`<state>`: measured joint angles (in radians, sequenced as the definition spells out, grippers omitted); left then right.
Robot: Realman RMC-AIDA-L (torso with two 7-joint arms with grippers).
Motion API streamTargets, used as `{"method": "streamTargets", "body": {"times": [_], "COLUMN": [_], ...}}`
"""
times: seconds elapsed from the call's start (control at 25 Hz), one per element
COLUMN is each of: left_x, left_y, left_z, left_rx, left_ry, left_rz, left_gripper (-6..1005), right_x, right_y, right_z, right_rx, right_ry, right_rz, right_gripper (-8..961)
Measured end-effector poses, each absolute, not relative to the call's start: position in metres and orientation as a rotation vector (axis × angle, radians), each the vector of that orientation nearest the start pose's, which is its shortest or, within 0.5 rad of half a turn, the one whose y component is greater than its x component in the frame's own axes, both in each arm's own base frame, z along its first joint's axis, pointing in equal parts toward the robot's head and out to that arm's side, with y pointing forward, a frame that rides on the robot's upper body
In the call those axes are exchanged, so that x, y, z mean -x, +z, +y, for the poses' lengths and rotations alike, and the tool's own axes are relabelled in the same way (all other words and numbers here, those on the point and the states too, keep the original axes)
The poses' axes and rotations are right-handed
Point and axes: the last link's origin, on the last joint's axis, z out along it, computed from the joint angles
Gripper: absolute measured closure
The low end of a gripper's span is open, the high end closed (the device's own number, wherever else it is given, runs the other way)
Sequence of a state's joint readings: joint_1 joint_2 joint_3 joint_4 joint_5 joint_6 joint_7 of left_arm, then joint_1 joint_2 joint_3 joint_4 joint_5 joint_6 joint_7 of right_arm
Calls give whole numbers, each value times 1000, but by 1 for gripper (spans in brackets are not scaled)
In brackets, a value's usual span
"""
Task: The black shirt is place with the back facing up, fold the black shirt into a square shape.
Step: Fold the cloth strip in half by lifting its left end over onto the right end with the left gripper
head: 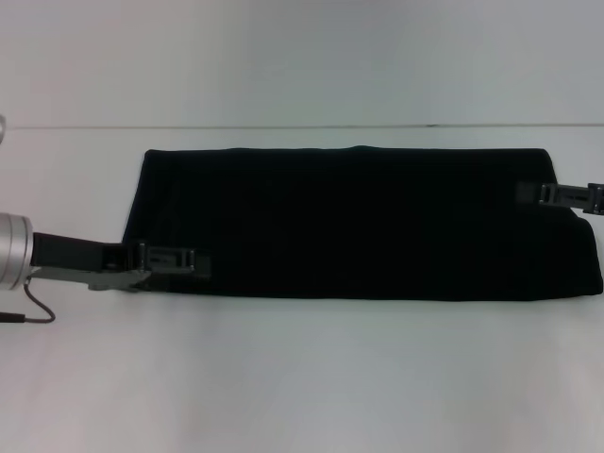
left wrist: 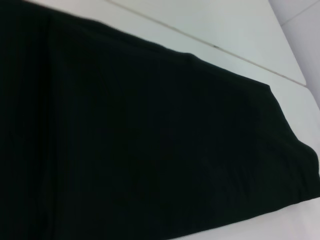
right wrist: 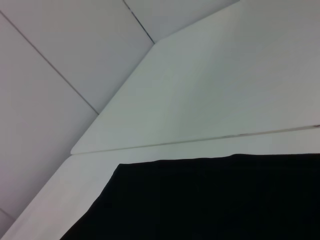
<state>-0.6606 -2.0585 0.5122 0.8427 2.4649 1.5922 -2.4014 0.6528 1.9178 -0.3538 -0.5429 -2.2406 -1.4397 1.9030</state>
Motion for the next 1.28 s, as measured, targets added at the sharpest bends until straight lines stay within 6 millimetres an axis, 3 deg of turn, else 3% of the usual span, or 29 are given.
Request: {"method": "streamTargets", "body": {"times": [0.32,0.6,1.28], "left_x": [269,286,309], "left_y": [32,29,25], "left_z": [355,357,348], "left_rx": [2179,1913,1536], "left_ry": [-476,-648,-802], "left_rz": [-2023,-2238,-2492], "left_gripper": [77,78,77], "right_x": [-299,-301,-292], "right_y": [72,75,71], "right_z": [383,389,399], "right_rx": [2308,2290,2291], "right_ry": [656,622,608], "right_rz": [1285,1266,1250], "right_gripper": [77,77,77]}}
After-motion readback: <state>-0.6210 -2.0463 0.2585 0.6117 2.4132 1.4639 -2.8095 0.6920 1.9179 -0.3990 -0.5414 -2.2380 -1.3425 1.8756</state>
